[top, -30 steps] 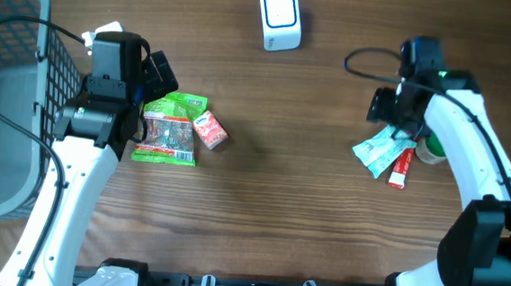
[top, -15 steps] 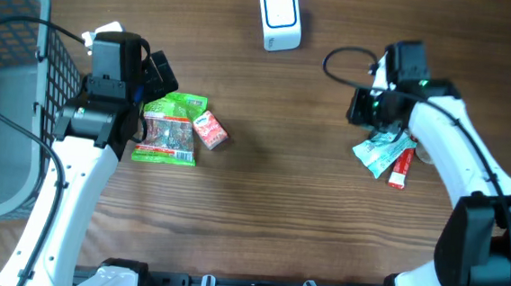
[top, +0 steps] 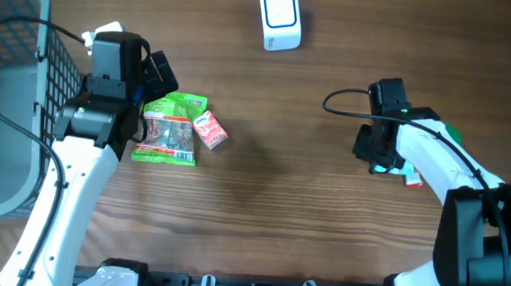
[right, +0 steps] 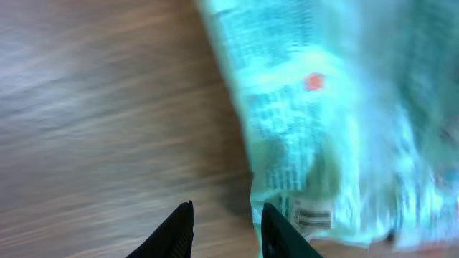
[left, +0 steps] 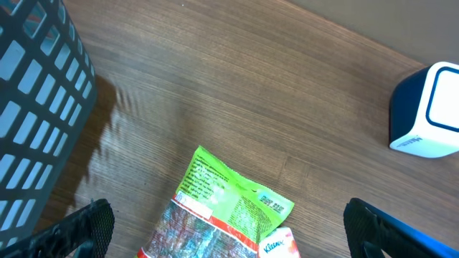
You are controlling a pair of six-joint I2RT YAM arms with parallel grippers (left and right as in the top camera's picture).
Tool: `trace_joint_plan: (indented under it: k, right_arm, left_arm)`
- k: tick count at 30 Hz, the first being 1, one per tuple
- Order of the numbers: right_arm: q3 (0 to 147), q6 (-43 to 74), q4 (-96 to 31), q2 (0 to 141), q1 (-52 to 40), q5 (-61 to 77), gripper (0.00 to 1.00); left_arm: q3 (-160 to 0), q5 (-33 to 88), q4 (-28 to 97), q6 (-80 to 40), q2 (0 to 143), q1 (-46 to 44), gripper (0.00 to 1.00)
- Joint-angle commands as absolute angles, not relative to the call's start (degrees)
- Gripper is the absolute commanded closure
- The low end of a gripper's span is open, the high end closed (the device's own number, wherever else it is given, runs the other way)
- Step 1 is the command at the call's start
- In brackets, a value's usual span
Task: Scan the item barcode
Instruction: 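Move the pouch to the right and set it beside the jar, then reach the right gripper to the red Kleenex pack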
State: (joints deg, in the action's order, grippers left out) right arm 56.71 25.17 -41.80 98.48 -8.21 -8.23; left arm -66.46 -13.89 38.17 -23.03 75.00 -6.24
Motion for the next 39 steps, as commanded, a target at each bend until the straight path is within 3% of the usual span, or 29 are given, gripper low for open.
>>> trace_joint_plan:
  k: [1,5,13,15,20,32,39]
  right_arm:
    - [57.3,22.5,-42.1,98.7,-8.3,-14.4,0.67]
    - [61.0,19.1,-43.2,98.6,-8.3,-8.8,0.67]
    - [73.3,16.1,-46.2,98.3,-8.7,26.5,0.62]
    - [73.3,16.1,-44.1,98.4,-9.8,29.5,0.6]
    - [72.5,15.4,-39.6,98.5,-15.2,29.4,0.52]
    - [71.8,15.2,-20.0,103.8,-38.4,9.6,0.56]
    - [71.8,14.9,-11.6,109.3,-47.2,-4.6,0.55]
  left_arm:
    - [-67.1,-14.8,38.0,-22.7,75.0,-5.9,0.0]
    - [-67.1,-14.8,38.0,-22.7,75.0,-5.9,0.0]
    - [-67.1,-14.8,38.0,-22.7,75.0,-5.9,0.0]
    - [-67.1,-14.8,38.0,-22.7,75.0,-5.9,0.0]
    - [-67.1,-14.8,38.0,-22.7,75.0,-5.9,0.0]
    - [-67.1,-14.8,38.0,-22.7,75.0,-5.9,0.0]
    - [-67.1,-14.8,38.0,-22.7,75.0,-5.9,0.0]
